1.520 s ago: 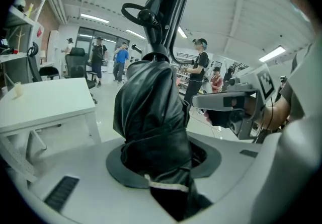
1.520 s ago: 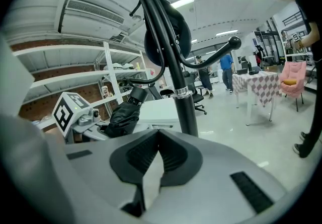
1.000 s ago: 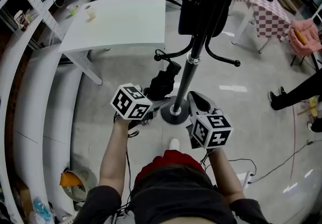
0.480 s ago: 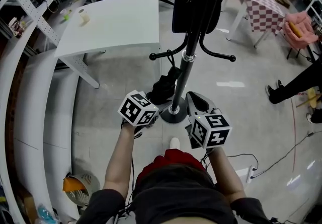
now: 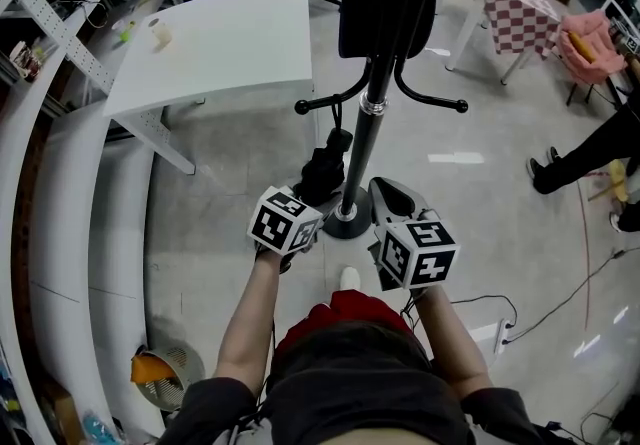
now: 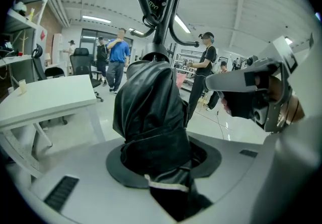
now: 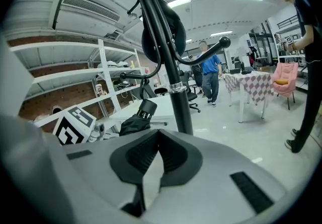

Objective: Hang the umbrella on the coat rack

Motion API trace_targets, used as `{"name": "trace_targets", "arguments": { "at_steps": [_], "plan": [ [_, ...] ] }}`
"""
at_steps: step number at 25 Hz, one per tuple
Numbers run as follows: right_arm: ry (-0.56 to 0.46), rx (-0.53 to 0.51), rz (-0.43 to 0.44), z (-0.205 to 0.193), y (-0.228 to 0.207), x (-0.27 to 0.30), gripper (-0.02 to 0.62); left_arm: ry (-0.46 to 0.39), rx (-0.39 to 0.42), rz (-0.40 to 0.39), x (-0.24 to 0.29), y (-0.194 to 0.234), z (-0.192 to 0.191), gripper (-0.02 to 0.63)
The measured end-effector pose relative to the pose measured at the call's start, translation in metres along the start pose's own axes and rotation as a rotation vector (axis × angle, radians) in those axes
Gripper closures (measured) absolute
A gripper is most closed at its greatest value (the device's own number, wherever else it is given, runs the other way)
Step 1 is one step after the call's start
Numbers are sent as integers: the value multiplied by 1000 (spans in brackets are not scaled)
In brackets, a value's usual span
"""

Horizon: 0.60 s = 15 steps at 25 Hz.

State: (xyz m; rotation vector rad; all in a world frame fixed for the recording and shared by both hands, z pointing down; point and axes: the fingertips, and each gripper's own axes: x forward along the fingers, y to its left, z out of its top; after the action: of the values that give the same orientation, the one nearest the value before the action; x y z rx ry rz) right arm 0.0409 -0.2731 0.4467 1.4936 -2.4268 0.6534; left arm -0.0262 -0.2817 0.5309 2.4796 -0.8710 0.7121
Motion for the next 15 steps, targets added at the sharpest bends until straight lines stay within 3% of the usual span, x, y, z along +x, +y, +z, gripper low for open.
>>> {"name": "trace_targets", "arguments": {
  "at_steps": [8, 15],
  "plan": [
    [18, -3, -5, -7, 2, 6, 577, -50, -95, 57, 7, 13, -7, 445],
    [30, -1, -13, -12, 4, 8, 577, -89, -102, 90, 19, 16, -6, 439]
  ]
}}
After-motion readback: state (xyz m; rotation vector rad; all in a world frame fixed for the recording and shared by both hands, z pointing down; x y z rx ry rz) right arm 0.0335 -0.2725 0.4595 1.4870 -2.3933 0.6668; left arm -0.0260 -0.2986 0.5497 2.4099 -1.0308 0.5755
